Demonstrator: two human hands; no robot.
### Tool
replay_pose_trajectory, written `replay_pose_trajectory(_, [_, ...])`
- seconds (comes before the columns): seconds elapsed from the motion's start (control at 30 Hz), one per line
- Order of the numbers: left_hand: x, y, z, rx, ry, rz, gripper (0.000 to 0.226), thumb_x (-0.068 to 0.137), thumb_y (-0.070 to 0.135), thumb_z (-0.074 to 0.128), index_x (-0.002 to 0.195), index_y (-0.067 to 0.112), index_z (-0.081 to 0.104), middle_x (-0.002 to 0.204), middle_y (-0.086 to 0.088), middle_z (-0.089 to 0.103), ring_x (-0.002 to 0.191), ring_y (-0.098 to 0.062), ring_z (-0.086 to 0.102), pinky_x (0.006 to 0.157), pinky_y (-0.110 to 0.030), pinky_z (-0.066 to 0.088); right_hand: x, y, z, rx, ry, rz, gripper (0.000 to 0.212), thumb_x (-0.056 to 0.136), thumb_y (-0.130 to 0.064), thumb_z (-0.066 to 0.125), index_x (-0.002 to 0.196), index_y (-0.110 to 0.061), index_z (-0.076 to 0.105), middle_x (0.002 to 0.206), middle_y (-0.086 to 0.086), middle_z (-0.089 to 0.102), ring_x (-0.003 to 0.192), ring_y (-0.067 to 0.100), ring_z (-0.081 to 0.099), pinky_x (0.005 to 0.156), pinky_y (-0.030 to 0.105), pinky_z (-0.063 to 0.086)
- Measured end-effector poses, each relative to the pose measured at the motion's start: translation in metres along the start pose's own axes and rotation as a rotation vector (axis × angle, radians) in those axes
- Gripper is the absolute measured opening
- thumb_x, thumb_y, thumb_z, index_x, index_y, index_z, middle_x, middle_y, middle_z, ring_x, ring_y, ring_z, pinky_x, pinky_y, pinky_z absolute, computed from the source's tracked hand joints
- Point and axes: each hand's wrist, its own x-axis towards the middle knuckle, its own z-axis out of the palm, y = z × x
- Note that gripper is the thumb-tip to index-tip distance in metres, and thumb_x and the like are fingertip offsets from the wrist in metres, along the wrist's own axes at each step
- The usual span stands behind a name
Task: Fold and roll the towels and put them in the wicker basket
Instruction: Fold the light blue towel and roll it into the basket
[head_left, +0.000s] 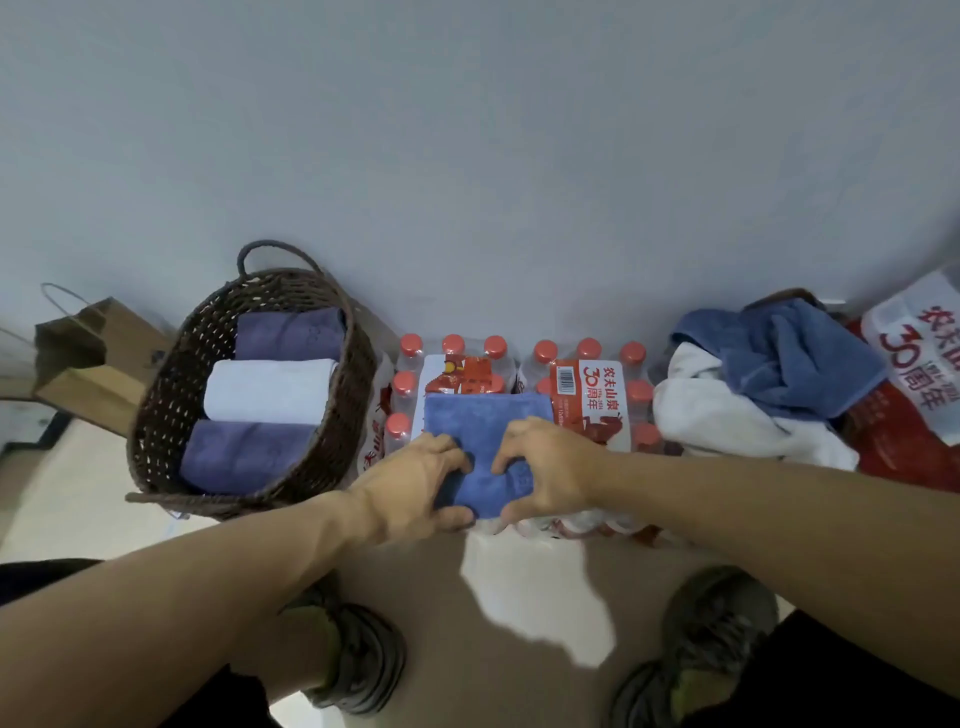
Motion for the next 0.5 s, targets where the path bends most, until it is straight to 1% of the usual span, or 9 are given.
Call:
replay_pose_trajectory(0.07, [-0.001,-0.002,0.001,0.025,-0.001,0.013,0.067,0.073,0.06,0.073,0.124,0.022,0.055,0.118,0.006,0.051,0.107,-0.013,0.048,0.097,-0.025,0.04,-0.006,0.002,0.003,-0.067,0.008,-0.019,0.072,0.058,-0.051,0.088,0.118,-0.02,0.063,0.114,-0.003,0.055,0.102,0.014,0.049,0.09,0.028,0.044])
replay_pose_trajectory(0.1, [-0.002,-0.002,0.002,0.026,-0.002,0.017,0.071,0.071,0.06,0.075,0.126,0.022,0.054,0.12,0.005,0.05,0.11,-0.014,0.048,0.1,-0.027,0.04,-0.01,0.003,0.006,-0.122,0.006,-0.035,0.078,0.055,-0.055,0.088,0.12,-0.021,0.059,0.114,-0.004,0.053,0.101,0.013,0.047,0.089,0.027,0.043])
replay_pose_trajectory(0.17, [-0.001,0.0,0.002,0.049,-0.037,0.014,0.079,0.068,0.06,0.077,0.131,0.02,0.05,0.124,0.002,0.047,0.114,-0.017,0.045,0.103,-0.033,0.04,-0.018,0.004,0.014,-0.24,0.028,-0.055,0.083,0.056,-0.058,0.085,0.125,-0.023,0.054,0.118,-0.005,0.05,0.103,0.013,0.046,0.091,0.028,0.042])
replay_pose_trajectory(0.2, [-0.001,0.001,0.001,0.067,-0.064,0.007,0.083,0.067,0.06,0.078,0.133,0.02,0.048,0.125,0.002,0.045,0.114,-0.018,0.043,0.103,-0.035,0.04,-0.022,0.004,0.019,-0.29,0.054,-0.065,0.078,0.062,-0.054,0.083,0.127,-0.023,0.053,0.122,-0.005,0.05,0.106,0.014,0.047,0.093,0.03,0.042])
replay_pose_trajectory(0.27, [-0.001,0.002,0.0,0.1,-0.099,0.002,0.088,0.064,0.061,0.079,0.135,0.02,0.045,0.125,0.001,0.042,0.113,-0.019,0.042,0.102,-0.037,0.041,-0.026,0.006,0.024,-0.315,0.112,-0.081,0.057,0.078,-0.033,0.075,0.129,-0.02,0.056,0.125,-0.001,0.054,0.111,0.018,0.05,0.099,0.036,0.043])
replay_pose_trajectory(0.33, [-0.002,0.001,0.0,0.151,-0.09,0.025,0.089,0.063,0.063,0.078,0.135,0.021,0.045,0.125,0.001,0.04,0.113,-0.02,0.042,0.1,-0.036,0.041,-0.027,0.005,0.021,-0.2,0.141,-0.051,0.038,0.085,-0.018,0.066,0.123,-0.017,0.063,0.119,0.002,0.062,0.108,0.02,0.056,0.098,0.038,0.045])
replay_pose_trajectory(0.43, [-0.003,-0.001,-0.003,0.27,-0.022,0.076,0.086,0.066,0.068,0.071,0.134,0.023,0.046,0.131,0.0,0.036,0.118,-0.021,0.039,0.1,-0.037,0.038,-0.022,0.003,0.011,-0.014,0.172,0.039,0.025,0.085,-0.014,0.061,0.109,-0.014,0.07,0.1,0.002,0.07,0.089,0.018,0.063,0.086,0.036,0.051])
replay_pose_trajectory(0.47, [-0.002,-0.001,-0.004,0.286,-0.005,0.081,0.082,0.068,0.067,0.07,0.134,0.024,0.047,0.131,0.001,0.038,0.119,-0.02,0.039,0.1,-0.038,0.038,-0.019,0.003,0.009,0.031,0.183,0.068,0.022,0.084,-0.012,0.061,0.104,-0.015,0.07,0.094,-0.001,0.071,0.083,0.014,0.063,0.08,0.033,0.052])
replay_pose_trajectory(0.5, [-0.001,-0.002,-0.006,0.273,0.015,0.081,0.076,0.07,0.063,0.071,0.132,0.025,0.05,0.13,0.002,0.042,0.118,-0.019,0.042,0.099,-0.037,0.039,-0.017,0.005,0.008,0.097,0.209,0.103,0.02,0.083,-0.011,0.062,0.1,-0.017,0.07,0.089,-0.007,0.07,0.078,0.007,0.062,0.075,0.027,0.051])
